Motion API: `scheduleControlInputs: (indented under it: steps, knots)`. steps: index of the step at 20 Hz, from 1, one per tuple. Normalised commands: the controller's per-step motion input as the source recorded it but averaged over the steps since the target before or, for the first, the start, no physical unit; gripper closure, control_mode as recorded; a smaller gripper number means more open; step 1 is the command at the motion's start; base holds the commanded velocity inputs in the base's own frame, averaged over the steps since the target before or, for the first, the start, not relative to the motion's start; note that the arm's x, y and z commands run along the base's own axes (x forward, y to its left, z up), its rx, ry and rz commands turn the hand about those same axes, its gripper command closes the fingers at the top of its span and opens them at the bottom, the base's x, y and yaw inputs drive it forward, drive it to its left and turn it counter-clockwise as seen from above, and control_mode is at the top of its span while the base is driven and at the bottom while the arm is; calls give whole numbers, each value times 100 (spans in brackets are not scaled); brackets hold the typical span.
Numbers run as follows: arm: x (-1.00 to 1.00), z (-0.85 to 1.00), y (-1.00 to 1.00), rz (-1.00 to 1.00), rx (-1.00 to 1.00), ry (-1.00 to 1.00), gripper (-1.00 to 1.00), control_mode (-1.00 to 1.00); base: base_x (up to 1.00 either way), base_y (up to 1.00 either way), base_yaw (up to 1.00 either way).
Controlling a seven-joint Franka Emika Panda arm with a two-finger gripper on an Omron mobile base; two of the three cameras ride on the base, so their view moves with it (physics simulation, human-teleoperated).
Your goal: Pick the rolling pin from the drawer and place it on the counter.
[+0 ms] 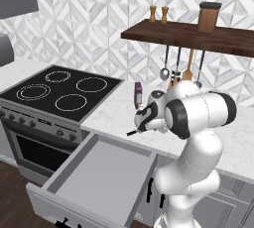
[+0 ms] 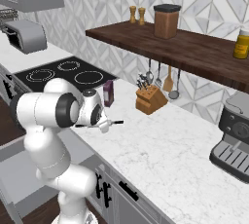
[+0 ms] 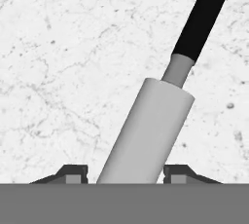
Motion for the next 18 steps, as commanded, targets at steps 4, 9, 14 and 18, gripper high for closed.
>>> scheduleControlInputs:
  steps: [4,9,14,18]
  knots:
    - [-34,37,0,0,0,-20,-100,-100,0,0,0]
    - [-50,57,-3,0,0,-17,-100,-100,0,0,0]
    - [-82,66,0,0,0,-11,-100,-100,0,0,0]
    - [-67,96,0,1,0,-5,-100,-100,0,0,0]
